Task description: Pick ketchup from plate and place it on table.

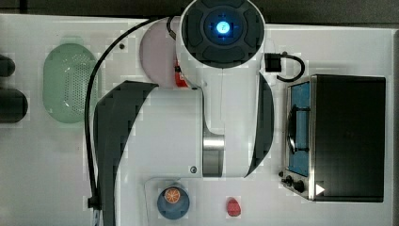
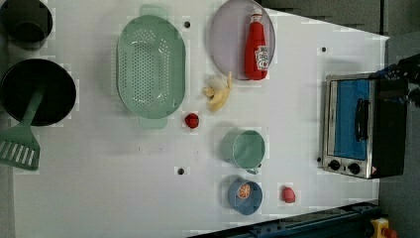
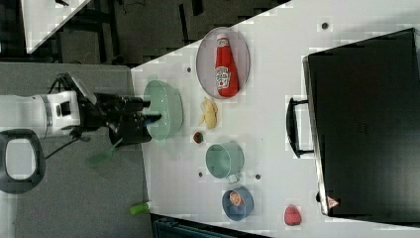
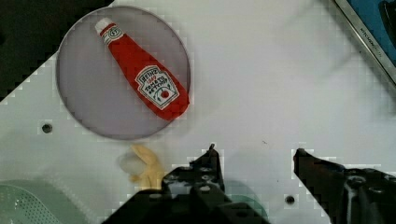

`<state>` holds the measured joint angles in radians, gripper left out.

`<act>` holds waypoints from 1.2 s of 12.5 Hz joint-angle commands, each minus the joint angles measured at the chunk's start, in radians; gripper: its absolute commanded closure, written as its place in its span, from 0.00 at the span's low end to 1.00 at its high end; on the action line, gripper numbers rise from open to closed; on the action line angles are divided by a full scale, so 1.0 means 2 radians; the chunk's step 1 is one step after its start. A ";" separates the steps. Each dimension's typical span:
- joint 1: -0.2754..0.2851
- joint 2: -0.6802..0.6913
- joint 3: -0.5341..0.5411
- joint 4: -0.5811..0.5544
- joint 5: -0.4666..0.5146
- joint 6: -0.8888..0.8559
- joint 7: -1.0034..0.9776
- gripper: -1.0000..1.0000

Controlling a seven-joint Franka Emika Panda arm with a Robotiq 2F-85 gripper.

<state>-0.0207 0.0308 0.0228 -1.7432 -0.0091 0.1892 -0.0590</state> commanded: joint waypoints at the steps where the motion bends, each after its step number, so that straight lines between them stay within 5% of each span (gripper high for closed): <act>1: -0.052 -0.083 0.021 -0.024 0.017 -0.079 0.039 0.21; 3: -0.051 -0.069 0.024 -0.024 0.017 -0.076 0.020 0.00; 10: -0.041 0.042 0.050 -0.022 0.017 0.010 -0.030 0.00; 15: -0.036 0.141 0.064 -0.019 0.015 0.099 -0.153 0.00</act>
<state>-0.1021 0.3518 0.1393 -1.7666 0.0151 0.3674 -0.2400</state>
